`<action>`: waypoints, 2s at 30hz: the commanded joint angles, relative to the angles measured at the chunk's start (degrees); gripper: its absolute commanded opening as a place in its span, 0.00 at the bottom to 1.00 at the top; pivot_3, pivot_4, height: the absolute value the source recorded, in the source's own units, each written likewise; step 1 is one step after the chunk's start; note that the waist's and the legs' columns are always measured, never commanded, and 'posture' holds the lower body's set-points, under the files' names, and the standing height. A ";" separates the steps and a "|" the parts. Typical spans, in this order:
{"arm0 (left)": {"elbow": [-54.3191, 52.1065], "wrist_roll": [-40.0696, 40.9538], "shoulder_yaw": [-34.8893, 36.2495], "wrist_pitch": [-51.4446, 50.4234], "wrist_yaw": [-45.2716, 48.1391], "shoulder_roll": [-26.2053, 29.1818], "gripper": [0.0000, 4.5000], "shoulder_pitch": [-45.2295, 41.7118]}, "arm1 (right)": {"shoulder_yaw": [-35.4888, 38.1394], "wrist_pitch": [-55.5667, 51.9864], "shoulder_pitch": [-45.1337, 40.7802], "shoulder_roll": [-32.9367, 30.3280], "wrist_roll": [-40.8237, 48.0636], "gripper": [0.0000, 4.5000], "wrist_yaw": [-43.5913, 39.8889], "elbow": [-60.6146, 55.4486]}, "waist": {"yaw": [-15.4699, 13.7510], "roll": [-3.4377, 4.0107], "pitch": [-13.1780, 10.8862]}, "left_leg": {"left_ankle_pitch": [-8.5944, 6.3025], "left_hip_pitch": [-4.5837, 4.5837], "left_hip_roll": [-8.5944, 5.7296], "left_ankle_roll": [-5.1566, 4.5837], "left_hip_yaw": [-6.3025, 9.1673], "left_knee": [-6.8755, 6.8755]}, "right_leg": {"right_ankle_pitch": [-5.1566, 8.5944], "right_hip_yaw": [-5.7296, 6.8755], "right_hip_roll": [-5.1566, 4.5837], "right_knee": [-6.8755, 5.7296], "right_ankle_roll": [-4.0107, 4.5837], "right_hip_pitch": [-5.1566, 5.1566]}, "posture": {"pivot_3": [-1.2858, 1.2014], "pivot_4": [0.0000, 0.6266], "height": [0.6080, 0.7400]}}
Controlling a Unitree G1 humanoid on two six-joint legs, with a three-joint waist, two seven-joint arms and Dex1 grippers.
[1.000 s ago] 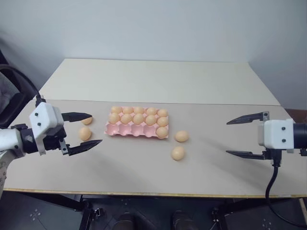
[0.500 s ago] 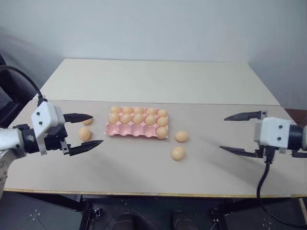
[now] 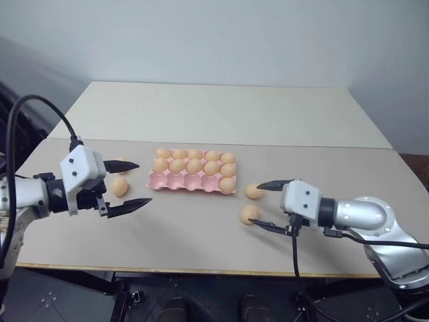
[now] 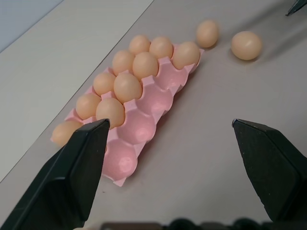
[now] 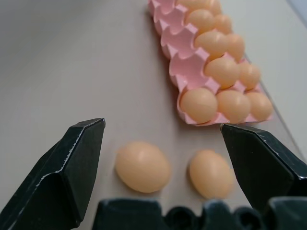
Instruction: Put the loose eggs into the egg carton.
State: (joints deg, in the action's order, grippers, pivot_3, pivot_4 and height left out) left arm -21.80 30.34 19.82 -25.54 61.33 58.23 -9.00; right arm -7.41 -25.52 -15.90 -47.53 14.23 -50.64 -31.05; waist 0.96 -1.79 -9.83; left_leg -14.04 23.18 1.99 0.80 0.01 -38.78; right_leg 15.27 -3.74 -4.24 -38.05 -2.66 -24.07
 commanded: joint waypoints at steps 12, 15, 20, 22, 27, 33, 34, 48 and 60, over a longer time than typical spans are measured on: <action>-1.91 -1.02 0.68 -0.11 -0.65 1.24 0.98 -0.22 | -10.34 -3.30 -5.59 6.71 -8.74 1.00 3.37 8.24 | 0.11 -0.02 0.01 | 0.00 0.05 -0.01 0.00 0.00 -0.01 | 0.00 0.00 0.00 0.00 0.00 -0.04 | 0.52 0.24 1.00; -2.31 -0.99 0.66 -0.42 -0.86 1.24 0.98 -0.17 | -10.28 -2.66 -5.31 7.37 -9.56 1.00 3.19 9.18 | 0.10 -0.02 0.01 | 0.00 0.03 -0.01 0.00 0.00 -0.01 | 0.00 0.01 0.00 -0.01 0.00 -0.03 | 0.52 0.24 1.00; -2.39 -1.44 0.17 -0.35 -1.20 0.94 0.99 -0.12 | -10.01 -2.14 -4.44 7.53 -9.93 0.96 2.21 9.49 | 0.10 -0.02 0.01 | 0.00 0.04 0.00 0.00 0.01 -0.01 | 0.00 0.01 0.00 -0.01 0.00 -0.04 | 0.52 0.24 1.00; -2.23 -1.51 -0.10 -0.25 -1.27 0.87 1.00 -0.29 | -9.89 -2.05 -4.17 7.76 -9.95 0.88 2.15 9.37 | 0.11 -0.02 0.01 | 0.00 0.03 0.00 0.00 0.01 -0.01 | 0.00 0.01 0.00 -0.01 0.00 -0.03 | 0.52 0.24 1.00; -1.80 -1.55 -0.53 0.01 -1.40 0.89 1.00 -0.62 | -9.67 -0.94 -3.26 7.54 -10.62 0.53 1.79 9.13 | 0.16 -0.02 0.01 | 0.00 0.03 0.00 0.00 0.00 -0.01 | 0.00 0.01 0.00 -0.01 0.00 -0.03 | 0.52 0.24 1.00; -1.35 -1.81 -0.40 0.71 -0.56 1.24 1.00 -0.07 | -8.75 1.05 -3.28 7.08 -11.15 0.51 1.62 7.53 | 0.15 -0.02 0.01 | 0.00 0.03 0.00 0.00 0.01 -0.01 | 0.00 0.00 0.00 -0.01 0.00 -0.03 | 0.52 0.24 1.00; -1.18 -2.02 -0.26 0.99 -0.05 1.56 1.00 0.32 | -8.62 1.09 -3.89 7.06 -11.01 0.51 1.37 6.73 | 0.17 -0.02 0.01 | 0.00 0.03 0.00 0.00 0.01 -0.01 | 0.00 0.01 0.00 -0.01 0.00 -0.03 | 0.52 0.24 1.00; 1.29 -3.22 3.60 2.85 2.75 1.60 1.00 8.27 | -15.67 12.44 -24.55 23.01 -20.56 0.51 9.14 23.13 | 1.48 -0.04 0.01 | 0.00 0.10 0.00 0.01 0.02 0.03 | 0.00 0.02 -0.02 -0.01 0.01 -0.12 | 0.52 0.24 1.00; -1.09 -3.63 5.99 3.08 1.71 0.74 1.00 13.00 | -20.00 32.19 -29.47 27.97 -32.07 0.58 15.78 43.05 | 1.67 -0.03 0.01 | 0.01 0.07 0.01 0.02 0.03 0.03 | -0.01 0.04 -0.02 -0.04 0.02 -0.12 | 0.52 0.24 1.00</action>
State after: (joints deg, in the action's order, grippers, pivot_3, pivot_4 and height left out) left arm -21.52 26.94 23.79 -23.61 63.50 59.02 4.04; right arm -28.33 3.97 -44.02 -19.69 -17.37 -35.95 12.46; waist 2.63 -1.83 -9.81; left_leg -14.03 23.25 2.00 0.81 0.04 -38.74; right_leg 15.26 -3.70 -4.27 -38.09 -2.65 -24.19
